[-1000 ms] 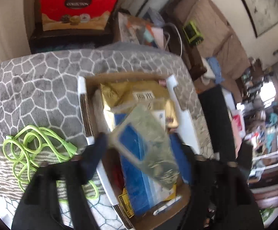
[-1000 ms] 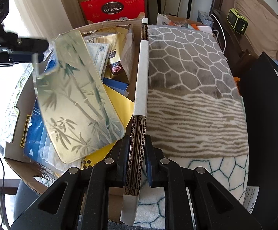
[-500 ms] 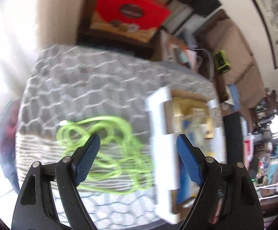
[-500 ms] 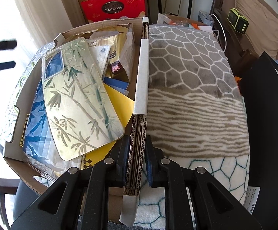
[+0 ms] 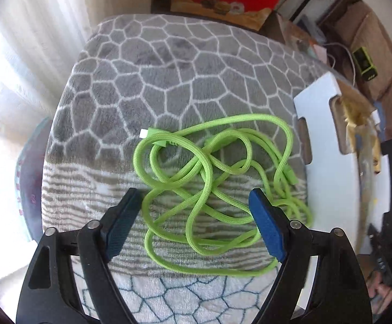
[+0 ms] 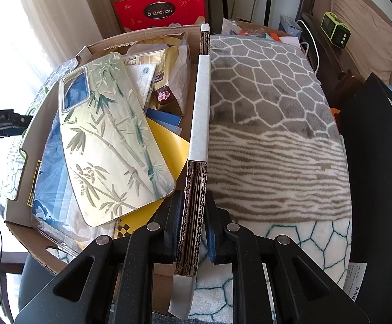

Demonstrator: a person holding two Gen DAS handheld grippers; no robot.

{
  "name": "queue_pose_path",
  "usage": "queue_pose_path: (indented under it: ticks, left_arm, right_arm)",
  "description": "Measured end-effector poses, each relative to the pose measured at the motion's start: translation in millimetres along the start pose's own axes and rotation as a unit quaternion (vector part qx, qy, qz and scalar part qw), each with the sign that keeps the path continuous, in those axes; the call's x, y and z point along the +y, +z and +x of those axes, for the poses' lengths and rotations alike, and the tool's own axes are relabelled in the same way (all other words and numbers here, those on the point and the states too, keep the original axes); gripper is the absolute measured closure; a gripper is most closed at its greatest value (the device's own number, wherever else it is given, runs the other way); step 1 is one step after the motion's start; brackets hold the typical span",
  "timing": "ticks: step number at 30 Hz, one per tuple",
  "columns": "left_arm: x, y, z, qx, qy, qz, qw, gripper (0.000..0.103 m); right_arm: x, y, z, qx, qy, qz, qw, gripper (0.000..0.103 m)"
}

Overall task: Organize objects
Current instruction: 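Move the left gripper to the lime-green cable and grasp it, then carry the green cable into the box with the left gripper and release it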

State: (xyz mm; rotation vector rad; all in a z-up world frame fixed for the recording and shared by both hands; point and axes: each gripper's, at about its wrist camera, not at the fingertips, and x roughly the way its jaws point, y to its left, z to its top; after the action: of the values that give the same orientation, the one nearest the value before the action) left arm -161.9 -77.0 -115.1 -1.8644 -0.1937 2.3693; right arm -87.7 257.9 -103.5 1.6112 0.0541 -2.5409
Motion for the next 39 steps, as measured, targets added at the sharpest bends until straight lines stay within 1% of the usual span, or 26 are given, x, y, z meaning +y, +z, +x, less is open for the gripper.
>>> queue_pose_path:
  ticks: [1,2,3,4,5,6,7,8,10,11,13,15,18,19,20,23,26,30,32,34,37,39]
  left_arm:
    - [-5.8,-2.1,0.8,-0.006,0.013,0.013,0.9998,0.026]
    - [-13.1,-4.6,1.6,-0.013,0.036,0.030,0.9988,0.035]
    - [-17.7,-6.2,1.3,-0.017,0.049,0.041,0.9978,0.040]
    - [-23.1,-8.6,1.1,-0.023,0.061,0.057,0.9963,0.048]
    - [-25.1,-9.5,-0.3,-0.025,0.057,0.059,0.9963,0.063]
    - [-27.1,-9.4,-2.2,-0.026,0.057,0.061,0.9962,0.072]
    - [-27.8,-9.8,-4.3,-0.026,0.057,0.059,0.9963,0.083]
    - [-28.3,-9.1,-6.4,-0.027,0.057,0.059,0.9963,0.087]
    - [-29.5,-9.4,-11.8,-0.038,0.061,0.063,0.9954,0.092]
    - [-29.4,-8.8,-17.4,-0.048,0.059,0.059,0.9954,0.093]
    - [-26.3,-2.4,-30.3,-0.062,0.035,0.049,0.9963,0.093]
    - [-26.1,-0.8,-52.0,-0.084,0.010,0.043,0.9955,0.094]
    - [-32.5,6.1,-90.4,-0.115,-0.036,0.041,0.9919,0.095]
    - [-34.6,9.9,-98.3,-0.122,-0.044,0.042,0.9907,0.095]
    - [-38.4,10.9,-115.5,-0.135,-0.063,0.045,0.9879,0.095]
    - [-48.9,16.8,-151.9,-0.162,-0.093,0.054,0.9810,0.095]
    - [-61.3,23.8,-185.2,-0.178,-0.134,0.063,0.9728,0.095]
    - [-84.6,25.2,-214.6,-0.186,-0.175,0.084,0.9632,0.095]
    - [-98.1,26.5,-218.0,-0.183,-0.187,0.094,0.9604,0.095]
    - [-113.2,24.9,-215.6,-0.179,-0.192,0.102,0.9595,0.095]
    - [-136.4,19.4,-195.6,-0.159,-0.204,0.106,0.9601,0.095]
    - [-152.3,16.1,-172.8,-0.138,-0.208,0.110,0.9621,0.095]
  right_arm:
    - [0.1,0.3,0.0,0.000,0.000,0.001,1.000,0.089]
    - [0.2,0.3,0.0,0.000,0.000,0.000,1.000,0.089]
    - [0.1,0.3,0.0,0.000,0.000,0.000,1.000,0.089]
    - [0.0,0.3,0.1,0.000,0.000,0.000,1.000,0.089]
    - [-0.2,0.2,0.1,0.001,0.000,0.000,1.000,0.089]
    - [0.0,0.0,0.1,0.001,0.000,0.001,1.000,0.089]
    - [0.2,0.2,0.2,0.001,0.000,0.001,1.000,0.089]
    - [0.5,0.3,0.3,0.001,-0.001,0.001,1.000,0.089]
    - [0.5,0.7,0.3,0.001,-0.002,0.001,1.000,0.088]
    - [0.5,0.9,0.4,0.000,-0.002,0.001,1.000,0.088]
    - [0.3,0.9,0.6,0.000,-0.002,0.001,1.000,0.088]
    - [0.7,1.3,0.2,0.001,-0.002,0.001,1.000,0.088]
    - [0.7,1.5,0.1,0.001,-0.003,0.000,1.000,0.088]
    - [0.5,1.5,0.2,0.001,-0.003,0.000,1.000,0.088]
    - [0.8,1.5,0.0,0.001,-0.003,0.000,1.000,0.088]
    - [0.7,1.6,0.1,0.001,-0.003,0.000,1.000,0.088]
    - [0.6,1.4,0.1,0.001,-0.002,0.001,1.000,0.088]
    - [0.8,1.2,0.0,0.000,-0.002,0.000,1.000,0.088]
    - [0.8,1.1,-0.1,0.000,-0.002,0.001,1.000,0.088]
    - [0.8,1.1,-0.1,0.000,-0.002,0.001,1.000,0.088]
    - [0.7,0.9,-0.1,0.000,-0.001,0.003,1.000,0.088]
    - [0.6,0.6,-0.2,-0.001,0.001,0.005,1.000,0.088]
